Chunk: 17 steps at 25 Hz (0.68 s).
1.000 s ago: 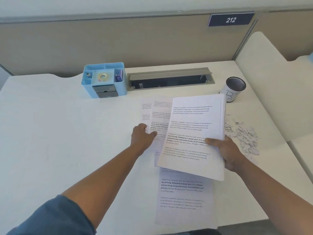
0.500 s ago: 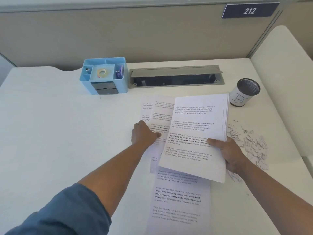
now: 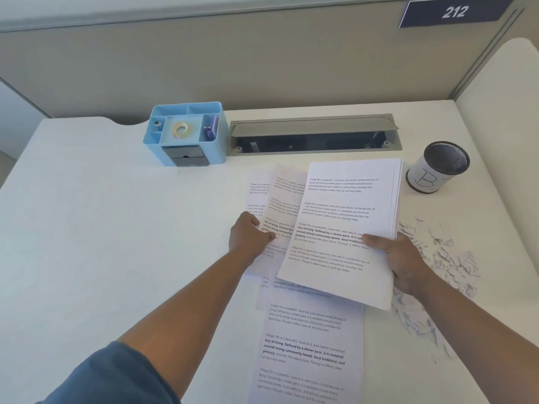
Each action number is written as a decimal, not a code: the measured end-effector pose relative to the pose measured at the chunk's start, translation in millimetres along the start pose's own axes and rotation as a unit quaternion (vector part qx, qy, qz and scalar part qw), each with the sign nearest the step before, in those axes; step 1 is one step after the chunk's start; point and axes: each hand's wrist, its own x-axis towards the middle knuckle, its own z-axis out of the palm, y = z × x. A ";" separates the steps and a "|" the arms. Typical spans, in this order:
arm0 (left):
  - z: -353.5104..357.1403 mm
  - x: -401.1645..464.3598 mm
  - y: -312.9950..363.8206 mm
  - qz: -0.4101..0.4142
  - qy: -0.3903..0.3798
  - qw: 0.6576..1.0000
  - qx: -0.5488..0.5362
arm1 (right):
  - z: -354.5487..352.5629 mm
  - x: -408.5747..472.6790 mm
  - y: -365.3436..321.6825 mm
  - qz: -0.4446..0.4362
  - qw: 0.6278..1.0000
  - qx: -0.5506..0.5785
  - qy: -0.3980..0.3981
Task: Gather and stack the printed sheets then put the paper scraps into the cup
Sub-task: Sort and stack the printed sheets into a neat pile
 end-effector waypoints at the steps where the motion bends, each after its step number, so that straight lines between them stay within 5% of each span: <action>1: -2.5 0.5 -2.9 0.004 0.002 1.000 -0.011 | 0.7 1.5 -0.5 0.000 1.000 -0.001 -0.001; 17: -10.7 8.7 -5.9 -0.023 0.060 0.994 0.090 | 19.1 12.6 12.3 0.021 0.999 -0.030 -0.019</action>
